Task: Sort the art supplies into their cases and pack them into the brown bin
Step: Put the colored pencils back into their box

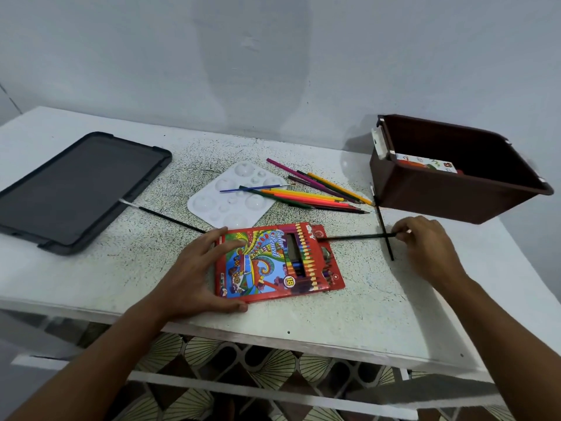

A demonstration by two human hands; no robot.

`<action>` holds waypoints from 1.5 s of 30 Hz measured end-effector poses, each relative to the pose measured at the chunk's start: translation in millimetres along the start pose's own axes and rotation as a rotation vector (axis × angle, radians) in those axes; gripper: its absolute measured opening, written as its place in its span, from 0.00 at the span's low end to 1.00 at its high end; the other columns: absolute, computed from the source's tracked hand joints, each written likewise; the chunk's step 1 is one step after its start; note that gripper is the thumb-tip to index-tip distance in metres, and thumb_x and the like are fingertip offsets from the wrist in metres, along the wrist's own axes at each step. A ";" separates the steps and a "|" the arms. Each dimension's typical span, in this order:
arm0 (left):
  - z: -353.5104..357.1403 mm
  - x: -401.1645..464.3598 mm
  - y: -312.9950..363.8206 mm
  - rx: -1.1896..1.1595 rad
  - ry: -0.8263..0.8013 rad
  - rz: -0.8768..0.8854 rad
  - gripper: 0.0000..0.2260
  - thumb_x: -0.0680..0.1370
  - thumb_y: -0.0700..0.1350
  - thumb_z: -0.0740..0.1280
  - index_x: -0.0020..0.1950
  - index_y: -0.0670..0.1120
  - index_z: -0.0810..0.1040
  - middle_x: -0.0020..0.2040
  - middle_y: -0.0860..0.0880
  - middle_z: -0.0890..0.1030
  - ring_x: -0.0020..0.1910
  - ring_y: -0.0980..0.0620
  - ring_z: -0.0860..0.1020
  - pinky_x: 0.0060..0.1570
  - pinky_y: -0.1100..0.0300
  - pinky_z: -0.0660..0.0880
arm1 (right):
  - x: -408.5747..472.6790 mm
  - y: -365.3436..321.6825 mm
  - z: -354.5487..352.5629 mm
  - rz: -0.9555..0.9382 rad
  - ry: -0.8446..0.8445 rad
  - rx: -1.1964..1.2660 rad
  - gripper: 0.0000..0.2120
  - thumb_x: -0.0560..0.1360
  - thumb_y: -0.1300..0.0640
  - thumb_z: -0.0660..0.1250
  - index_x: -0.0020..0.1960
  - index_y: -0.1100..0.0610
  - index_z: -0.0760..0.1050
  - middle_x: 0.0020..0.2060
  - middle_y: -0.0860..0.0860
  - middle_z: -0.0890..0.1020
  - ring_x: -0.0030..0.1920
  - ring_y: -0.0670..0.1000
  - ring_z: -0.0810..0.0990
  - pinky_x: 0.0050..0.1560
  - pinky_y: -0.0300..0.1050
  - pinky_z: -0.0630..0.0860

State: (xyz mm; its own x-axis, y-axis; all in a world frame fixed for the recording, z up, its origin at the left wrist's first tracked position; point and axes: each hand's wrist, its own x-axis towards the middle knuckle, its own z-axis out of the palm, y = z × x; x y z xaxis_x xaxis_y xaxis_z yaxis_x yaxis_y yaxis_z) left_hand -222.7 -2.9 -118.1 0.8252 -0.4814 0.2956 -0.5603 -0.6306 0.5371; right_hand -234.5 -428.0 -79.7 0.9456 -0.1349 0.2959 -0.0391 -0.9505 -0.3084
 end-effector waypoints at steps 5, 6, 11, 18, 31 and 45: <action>-0.1 -0.1 1.4 0.001 -0.005 0.001 0.44 0.56 0.73 0.72 0.69 0.60 0.69 0.73 0.50 0.63 0.71 0.54 0.63 0.66 0.56 0.61 | -15.4 -1.6 -5.4 -0.055 -0.060 0.070 0.09 0.74 0.68 0.67 0.46 0.56 0.80 0.41 0.50 0.79 0.45 0.53 0.73 0.44 0.43 0.63; -0.1 -0.1 1.5 -0.001 -0.005 0.002 0.44 0.56 0.73 0.72 0.69 0.60 0.69 0.73 0.50 0.63 0.71 0.54 0.63 0.66 0.56 0.61 | -16.5 -6.6 -2.8 -0.086 -0.072 0.096 0.10 0.73 0.69 0.67 0.46 0.56 0.80 0.41 0.49 0.79 0.45 0.53 0.74 0.44 0.43 0.64; -0.6 -0.5 2.9 -0.009 -0.003 -0.003 0.44 0.56 0.73 0.72 0.68 0.59 0.70 0.73 0.50 0.63 0.71 0.55 0.62 0.66 0.56 0.61 | -17.9 -51.6 18.9 -0.253 -0.177 0.257 0.12 0.72 0.69 0.68 0.48 0.53 0.81 0.44 0.45 0.79 0.46 0.46 0.77 0.47 0.35 0.72; 0.7 -1.1 1.7 -0.016 -0.010 -0.012 0.44 0.56 0.73 0.73 0.68 0.58 0.70 0.74 0.50 0.63 0.72 0.53 0.63 0.68 0.53 0.63 | -20.6 -83.8 31.6 -0.274 -0.278 0.353 0.15 0.73 0.70 0.64 0.51 0.53 0.81 0.46 0.43 0.79 0.49 0.45 0.76 0.49 0.42 0.75; 0.5 -1.4 0.3 -0.039 -0.013 -0.019 0.44 0.56 0.71 0.74 0.69 0.59 0.69 0.74 0.51 0.61 0.73 0.52 0.62 0.68 0.49 0.64 | -3.5 -88.8 29.0 -0.110 -0.400 0.506 0.12 0.76 0.64 0.67 0.45 0.46 0.78 0.46 0.46 0.81 0.45 0.45 0.80 0.43 0.42 0.78; -0.2 -1.3 -0.2 -0.109 0.008 -0.025 0.45 0.56 0.68 0.76 0.70 0.62 0.66 0.75 0.51 0.60 0.73 0.51 0.61 0.68 0.46 0.66 | 62.6 -131.0 62.2 -0.221 -0.219 -0.111 0.16 0.80 0.52 0.60 0.67 0.53 0.72 0.61 0.52 0.75 0.63 0.55 0.70 0.54 0.48 0.70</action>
State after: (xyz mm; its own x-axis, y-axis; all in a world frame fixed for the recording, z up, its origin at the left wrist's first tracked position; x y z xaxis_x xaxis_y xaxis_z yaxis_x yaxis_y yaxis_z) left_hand -223.6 -2.0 -118.4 0.8396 -0.4611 0.2872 -0.5287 -0.5721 0.6270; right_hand -150.0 -294.5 -77.0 0.9816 0.1303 0.1396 0.1515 -0.9764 -0.1541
